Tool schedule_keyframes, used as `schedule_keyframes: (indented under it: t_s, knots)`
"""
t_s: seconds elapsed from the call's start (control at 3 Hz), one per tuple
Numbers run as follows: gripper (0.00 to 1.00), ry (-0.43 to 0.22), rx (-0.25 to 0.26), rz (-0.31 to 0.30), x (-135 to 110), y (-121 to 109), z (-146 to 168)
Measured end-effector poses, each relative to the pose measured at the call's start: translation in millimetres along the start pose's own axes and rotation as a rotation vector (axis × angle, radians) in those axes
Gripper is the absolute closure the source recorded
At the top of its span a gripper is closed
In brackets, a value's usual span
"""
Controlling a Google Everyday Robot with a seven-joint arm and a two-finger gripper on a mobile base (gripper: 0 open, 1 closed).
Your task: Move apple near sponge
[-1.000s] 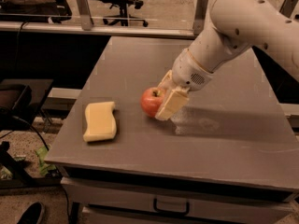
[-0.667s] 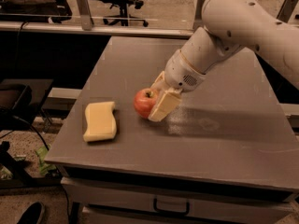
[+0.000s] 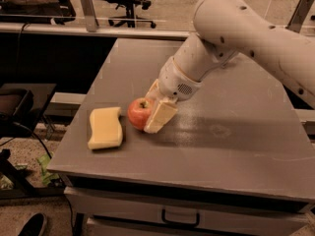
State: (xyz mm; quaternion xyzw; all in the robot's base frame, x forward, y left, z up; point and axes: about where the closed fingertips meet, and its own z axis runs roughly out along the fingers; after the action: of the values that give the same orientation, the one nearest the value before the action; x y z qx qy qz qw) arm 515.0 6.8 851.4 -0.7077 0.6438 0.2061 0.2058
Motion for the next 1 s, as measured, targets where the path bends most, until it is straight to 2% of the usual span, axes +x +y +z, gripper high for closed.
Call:
schedule_keyframes:
  t_s: [1.0]
  knots:
    - [0.04,0.022,-0.009,-0.022,-2.3,3.8,9.9]
